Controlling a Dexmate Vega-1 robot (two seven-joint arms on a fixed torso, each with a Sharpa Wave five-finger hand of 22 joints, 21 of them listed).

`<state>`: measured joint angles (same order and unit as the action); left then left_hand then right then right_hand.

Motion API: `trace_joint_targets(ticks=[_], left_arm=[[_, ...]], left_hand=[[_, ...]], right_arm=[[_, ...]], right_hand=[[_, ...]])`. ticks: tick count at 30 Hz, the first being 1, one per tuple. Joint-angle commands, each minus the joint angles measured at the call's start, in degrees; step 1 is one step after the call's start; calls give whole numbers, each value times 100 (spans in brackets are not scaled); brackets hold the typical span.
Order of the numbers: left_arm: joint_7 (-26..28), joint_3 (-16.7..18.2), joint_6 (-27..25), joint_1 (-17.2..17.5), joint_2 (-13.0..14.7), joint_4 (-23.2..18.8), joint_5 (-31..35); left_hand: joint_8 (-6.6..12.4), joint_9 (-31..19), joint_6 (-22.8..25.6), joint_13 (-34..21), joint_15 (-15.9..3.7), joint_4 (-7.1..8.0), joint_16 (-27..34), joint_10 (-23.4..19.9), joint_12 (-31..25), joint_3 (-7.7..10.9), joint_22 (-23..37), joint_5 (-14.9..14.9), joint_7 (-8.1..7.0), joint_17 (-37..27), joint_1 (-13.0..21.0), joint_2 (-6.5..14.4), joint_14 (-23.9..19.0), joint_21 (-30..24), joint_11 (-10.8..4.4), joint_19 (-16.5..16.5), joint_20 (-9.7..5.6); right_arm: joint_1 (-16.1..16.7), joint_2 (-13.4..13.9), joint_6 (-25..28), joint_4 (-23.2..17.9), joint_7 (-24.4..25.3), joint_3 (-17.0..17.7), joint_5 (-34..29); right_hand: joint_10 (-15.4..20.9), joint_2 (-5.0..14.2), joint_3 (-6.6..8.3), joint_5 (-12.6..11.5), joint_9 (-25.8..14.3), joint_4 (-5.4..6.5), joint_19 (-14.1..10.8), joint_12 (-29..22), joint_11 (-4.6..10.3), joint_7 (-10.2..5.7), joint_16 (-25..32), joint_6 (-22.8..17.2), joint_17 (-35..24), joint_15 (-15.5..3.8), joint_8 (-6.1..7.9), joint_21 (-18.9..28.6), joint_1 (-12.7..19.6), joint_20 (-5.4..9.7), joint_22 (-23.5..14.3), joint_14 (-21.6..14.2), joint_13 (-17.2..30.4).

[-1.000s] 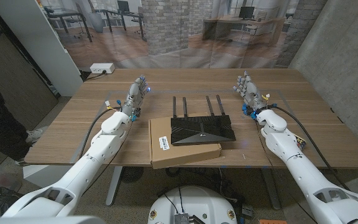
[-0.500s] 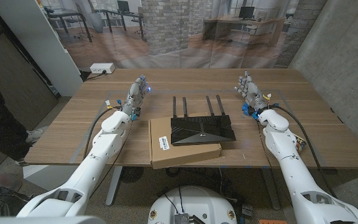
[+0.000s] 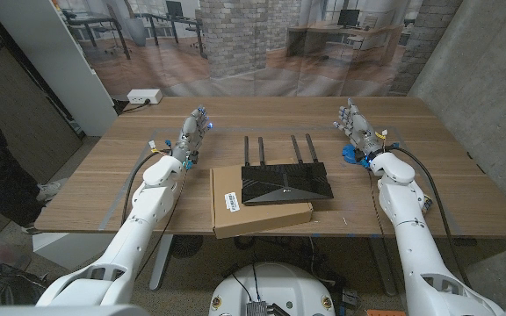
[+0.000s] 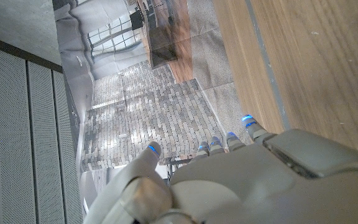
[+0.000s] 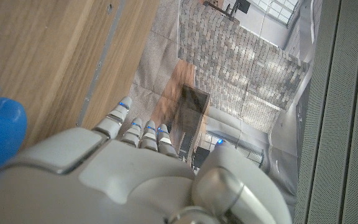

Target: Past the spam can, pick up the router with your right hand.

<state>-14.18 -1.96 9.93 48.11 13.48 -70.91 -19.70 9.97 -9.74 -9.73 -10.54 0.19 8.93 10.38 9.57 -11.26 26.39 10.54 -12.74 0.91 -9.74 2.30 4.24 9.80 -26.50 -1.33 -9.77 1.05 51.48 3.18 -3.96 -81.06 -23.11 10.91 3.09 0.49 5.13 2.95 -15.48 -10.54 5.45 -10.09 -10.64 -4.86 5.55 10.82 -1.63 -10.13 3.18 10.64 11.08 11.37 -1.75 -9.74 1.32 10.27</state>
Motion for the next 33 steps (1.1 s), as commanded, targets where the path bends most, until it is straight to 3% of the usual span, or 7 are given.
trace_joint_targets(ticks=[1, 33], left_arm=[[-263, 283, -38, -43, -224, 87, 282], [-490, 550, -111, -3, -379, 67, 475]], left_hand=[[41, -9, -254, -7, 59, -10, 35, 393, -25, 1, 25, -47, 34, -32, -5, 232, 791, 20, 13, -242, 27], [49, -12, -213, -6, 95, -17, 37, 342, -35, -26, 26, -51, 43, -33, -2, 226, 755, 51, 46, -211, 64]], right_arm=[[96, -183, 260, -426, -267, 293, -291], [242, -27, 1189, -1165, -809, 536, -246]], right_hand=[[31, 19, 8, -22, -6, -37, -44, -53, -29, 52, 23, -36, -4, 65, 60, 29, 83, -16, -9, -25, 25], [150, 48, 99, 9, -10, -204, -136, -74, -142, 108, 33, -119, -7, 139, 80, 41, 313, -68, -12, -136, 31]])
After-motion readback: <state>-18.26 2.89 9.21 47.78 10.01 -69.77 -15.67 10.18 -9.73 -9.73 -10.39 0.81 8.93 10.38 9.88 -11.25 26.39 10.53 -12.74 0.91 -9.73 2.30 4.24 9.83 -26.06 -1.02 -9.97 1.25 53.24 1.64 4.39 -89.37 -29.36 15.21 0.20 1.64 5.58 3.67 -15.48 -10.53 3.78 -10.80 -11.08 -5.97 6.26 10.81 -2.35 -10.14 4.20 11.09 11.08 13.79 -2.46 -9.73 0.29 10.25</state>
